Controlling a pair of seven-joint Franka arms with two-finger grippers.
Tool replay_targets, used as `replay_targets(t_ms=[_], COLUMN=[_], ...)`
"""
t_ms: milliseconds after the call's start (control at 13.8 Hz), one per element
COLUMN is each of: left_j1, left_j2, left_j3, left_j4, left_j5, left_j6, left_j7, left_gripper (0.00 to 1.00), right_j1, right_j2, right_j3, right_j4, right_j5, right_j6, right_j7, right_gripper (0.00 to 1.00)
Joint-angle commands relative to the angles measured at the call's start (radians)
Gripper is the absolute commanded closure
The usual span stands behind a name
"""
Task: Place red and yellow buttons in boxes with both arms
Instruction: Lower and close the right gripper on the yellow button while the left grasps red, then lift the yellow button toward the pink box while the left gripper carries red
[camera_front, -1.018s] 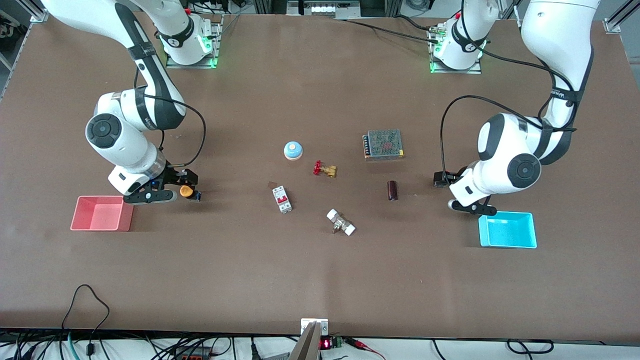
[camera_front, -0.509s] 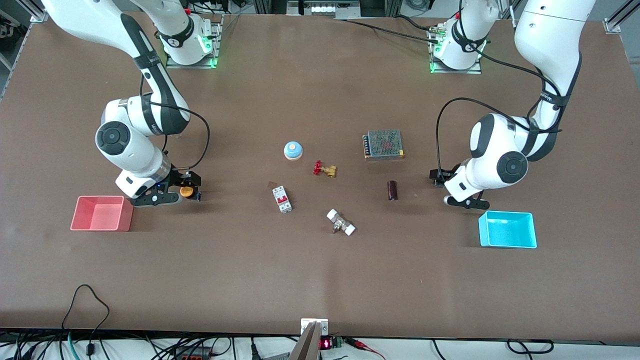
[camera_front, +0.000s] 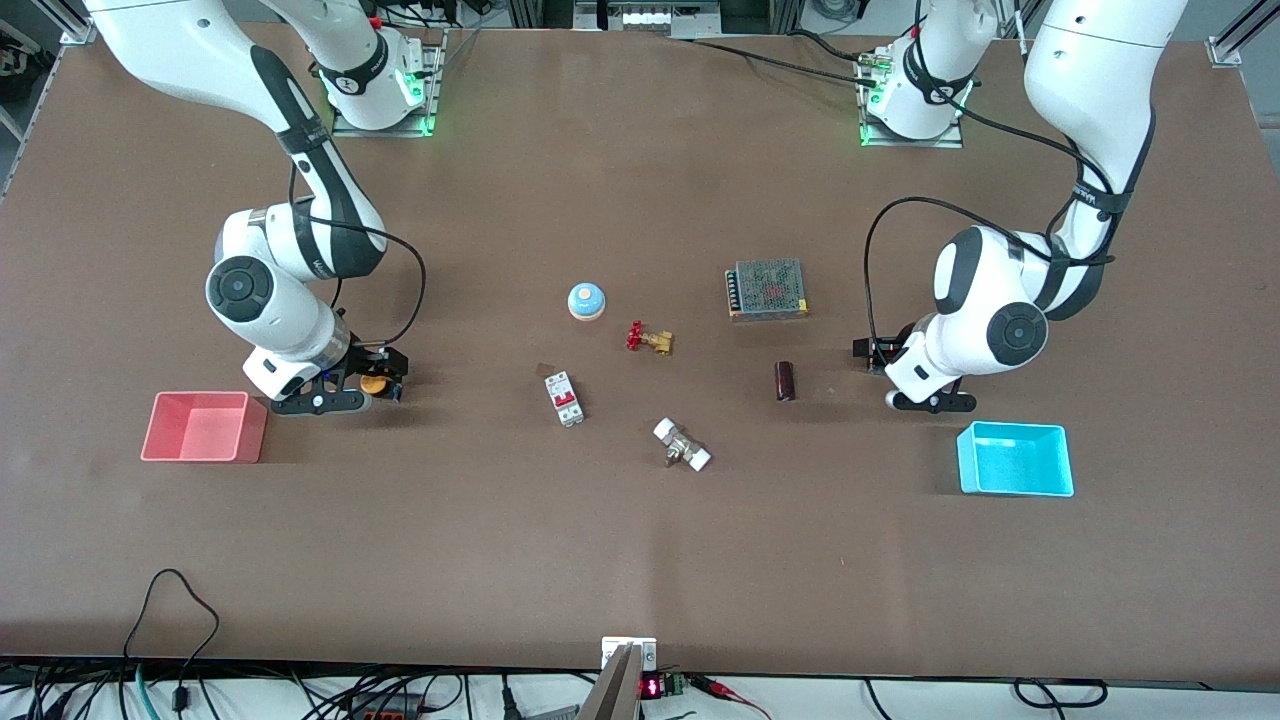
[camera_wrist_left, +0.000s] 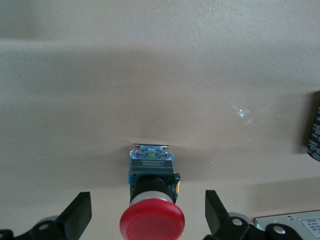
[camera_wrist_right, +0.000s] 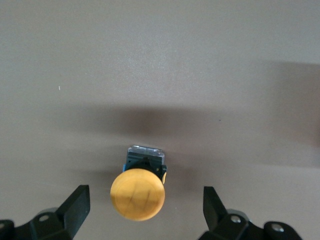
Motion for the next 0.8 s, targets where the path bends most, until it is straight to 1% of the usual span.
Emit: replay_targets(t_ms=[0, 73, 145, 218, 364, 436, 582, 655, 727], left_j1=[-0.001, -0.001, -0.001, -0.001, -0.001, -0.002, -0.001, -0.002, -0.001], left_j2=[0.024, 0.026, 0.026, 0.026, 0.029, 0.030, 0.030, 0.029, 0.023], left_j3=[-0.002, -0.002, -0.002, -0.002, -0.002, -0.002, -0.002, -0.002, -0.002], left_j4=[-0.002, -0.002, -0.002, -0.002, -0.002, -0.002, -0.004, -0.004, -0.005], left_j5=[-0.025, -0.025, -0.025, -0.025, -0.023, -0.025, -0.025, -0.026, -0.025], left_j6=[0.041, 0.049, 0.049, 0.049, 0.049, 0.049, 0.049, 0.046, 0.043], left_j7=[-0.001, -0.001, 0.001, 0.002, 0.007, 0.007, 0.005, 0.007, 0.008], left_gripper=[0.00, 0.00, 0.00, 0.06, 0.23, 0.29, 0.43, 0.53, 0.63], right_j1=[0.004, 0.004, 0.004, 0.004, 0.004, 0.004, 0.004, 0.004, 0.004], right_j2=[0.016, 0.018, 0.019, 0.019, 0.019, 0.019, 0.019, 0.021, 0.021], right_j3=[-0.001, -0.001, -0.001, -0.001, -0.001, -0.001, -0.001, -0.001, -0.001], right_j4=[0.010, 0.010, 0.010, 0.010, 0.011, 0.011, 0.013, 0.013, 0.013], right_j5=[0.001, 0.001, -0.001, -0.004, -0.005, -0.005, -0.005, -0.007, -0.007], right_j6=[0.011, 0.011, 0.011, 0.011, 0.011, 0.011, 0.011, 0.011, 0.011], right_j7=[0.017, 0.015, 0.015, 0.015, 0.014, 0.014, 0.012, 0.012, 0.012], right_gripper=[0.00, 0.04, 0.12, 0.21, 0.41, 0.48, 0.56, 0.59, 0.59])
